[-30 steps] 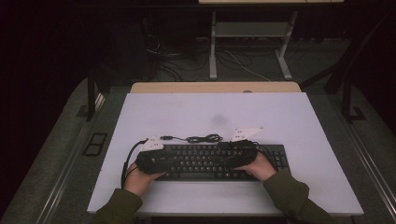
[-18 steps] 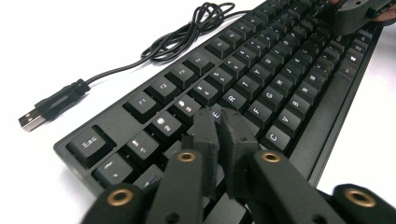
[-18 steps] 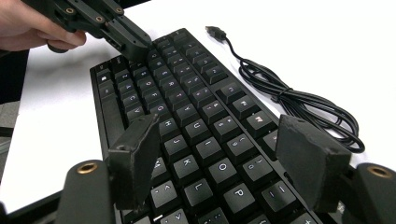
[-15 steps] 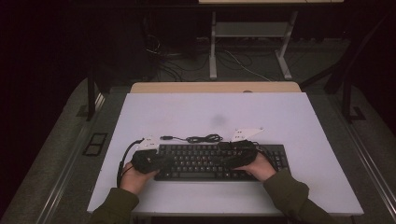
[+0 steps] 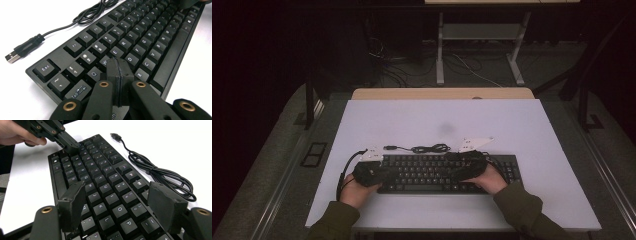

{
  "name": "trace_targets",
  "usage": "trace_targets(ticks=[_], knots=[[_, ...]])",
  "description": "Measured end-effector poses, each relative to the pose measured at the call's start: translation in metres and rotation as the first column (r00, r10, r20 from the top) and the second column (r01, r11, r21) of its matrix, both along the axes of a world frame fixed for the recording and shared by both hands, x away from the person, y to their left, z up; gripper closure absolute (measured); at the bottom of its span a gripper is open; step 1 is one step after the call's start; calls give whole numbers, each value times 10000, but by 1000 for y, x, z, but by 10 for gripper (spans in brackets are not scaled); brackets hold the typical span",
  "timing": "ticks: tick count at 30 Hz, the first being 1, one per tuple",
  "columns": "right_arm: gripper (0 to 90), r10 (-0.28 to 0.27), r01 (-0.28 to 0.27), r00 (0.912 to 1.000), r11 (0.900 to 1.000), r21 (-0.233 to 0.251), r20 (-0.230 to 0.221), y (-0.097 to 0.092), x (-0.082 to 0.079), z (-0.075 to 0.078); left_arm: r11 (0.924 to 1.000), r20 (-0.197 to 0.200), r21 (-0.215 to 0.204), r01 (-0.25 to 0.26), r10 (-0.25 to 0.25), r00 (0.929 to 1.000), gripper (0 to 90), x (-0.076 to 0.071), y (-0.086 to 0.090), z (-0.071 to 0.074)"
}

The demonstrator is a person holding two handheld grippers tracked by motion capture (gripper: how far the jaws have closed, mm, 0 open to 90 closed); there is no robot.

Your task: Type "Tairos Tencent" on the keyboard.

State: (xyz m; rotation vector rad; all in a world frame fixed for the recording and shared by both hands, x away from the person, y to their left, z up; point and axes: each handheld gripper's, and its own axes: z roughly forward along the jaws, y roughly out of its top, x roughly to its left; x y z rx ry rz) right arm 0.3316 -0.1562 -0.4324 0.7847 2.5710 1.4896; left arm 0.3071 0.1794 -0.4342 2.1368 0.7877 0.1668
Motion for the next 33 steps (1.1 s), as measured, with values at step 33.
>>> trace_targets(ticks=[33], knots=[[305, -100, 99, 9999, 9999, 61, 47, -3, 1, 2, 9997, 48, -245, -93, 94, 9999, 850, 0, 0, 4]])
